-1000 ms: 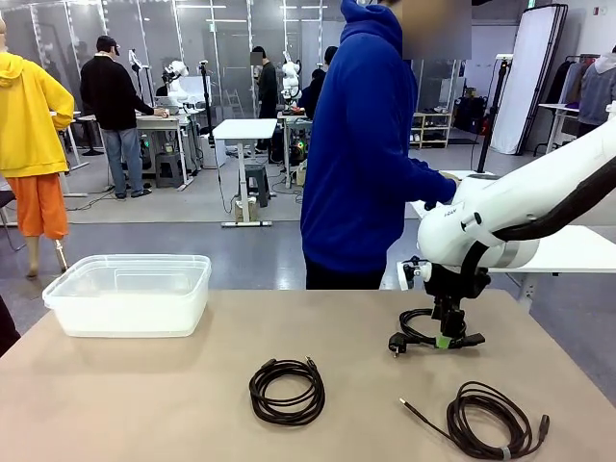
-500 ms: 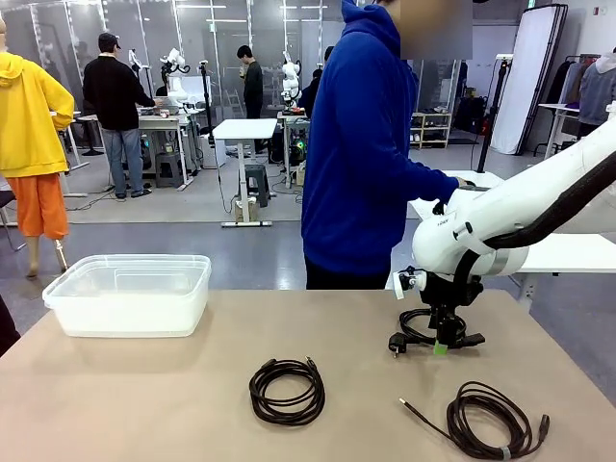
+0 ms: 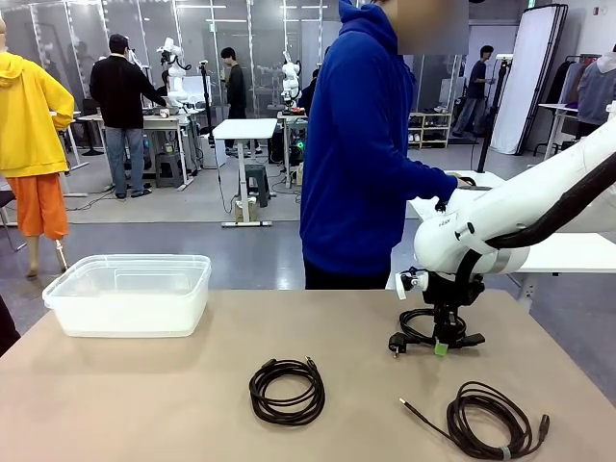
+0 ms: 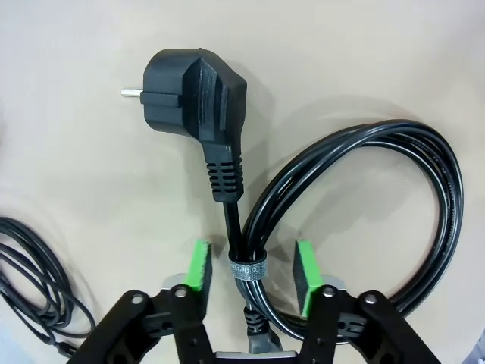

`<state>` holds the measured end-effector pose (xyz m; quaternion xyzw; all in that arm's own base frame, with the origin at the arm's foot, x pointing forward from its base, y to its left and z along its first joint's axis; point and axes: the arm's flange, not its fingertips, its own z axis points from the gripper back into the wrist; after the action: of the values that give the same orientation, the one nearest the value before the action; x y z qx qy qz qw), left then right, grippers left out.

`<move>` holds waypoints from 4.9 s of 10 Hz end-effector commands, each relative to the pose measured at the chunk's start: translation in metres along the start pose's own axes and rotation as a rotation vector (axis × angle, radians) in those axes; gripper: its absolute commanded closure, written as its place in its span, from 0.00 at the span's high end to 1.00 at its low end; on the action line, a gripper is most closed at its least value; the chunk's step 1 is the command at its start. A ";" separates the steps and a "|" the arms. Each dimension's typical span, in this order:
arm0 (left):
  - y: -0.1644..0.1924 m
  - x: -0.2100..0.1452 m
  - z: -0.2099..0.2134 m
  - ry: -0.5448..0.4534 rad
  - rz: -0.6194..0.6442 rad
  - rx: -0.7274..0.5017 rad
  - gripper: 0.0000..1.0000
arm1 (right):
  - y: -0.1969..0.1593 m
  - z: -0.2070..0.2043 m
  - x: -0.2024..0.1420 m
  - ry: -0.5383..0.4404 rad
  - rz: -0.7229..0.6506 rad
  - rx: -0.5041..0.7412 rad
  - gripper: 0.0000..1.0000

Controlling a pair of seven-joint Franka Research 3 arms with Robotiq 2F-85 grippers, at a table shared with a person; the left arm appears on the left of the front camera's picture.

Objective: Organize and store the cables.
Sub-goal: Place the Power Cable into the Organizing box.

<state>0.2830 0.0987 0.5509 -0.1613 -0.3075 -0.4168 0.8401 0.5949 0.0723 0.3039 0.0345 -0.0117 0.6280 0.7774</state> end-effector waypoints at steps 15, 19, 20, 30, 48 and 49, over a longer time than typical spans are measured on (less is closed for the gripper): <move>0.000 0.001 0.000 -0.009 -0.019 -0.011 1.00 | -0.006 0.002 0.006 0.021 -0.017 0.005 0.00; 0.000 0.001 0.000 -0.009 -0.019 -0.011 1.00 | -0.006 0.002 0.006 0.021 -0.017 0.005 0.00; 0.000 0.001 0.000 -0.009 -0.019 -0.011 1.00 | -0.006 0.002 0.006 0.021 -0.017 0.005 0.00; 0.000 0.001 0.000 -0.009 -0.019 -0.011 1.00 | -0.006 0.002 0.006 0.021 -0.017 0.005 0.00; 0.000 0.001 0.000 -0.009 -0.019 -0.011 1.00 | -0.006 0.002 0.006 0.021 -0.017 0.005 0.00; 0.000 0.001 0.000 -0.009 -0.019 -0.011 1.00 | -0.006 0.002 0.006 0.021 -0.017 0.005 0.00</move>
<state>0.2830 0.0987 0.5509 -0.1613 -0.3075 -0.4168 0.8401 0.5954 0.0746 0.3053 0.0347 -0.0107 0.6283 0.7771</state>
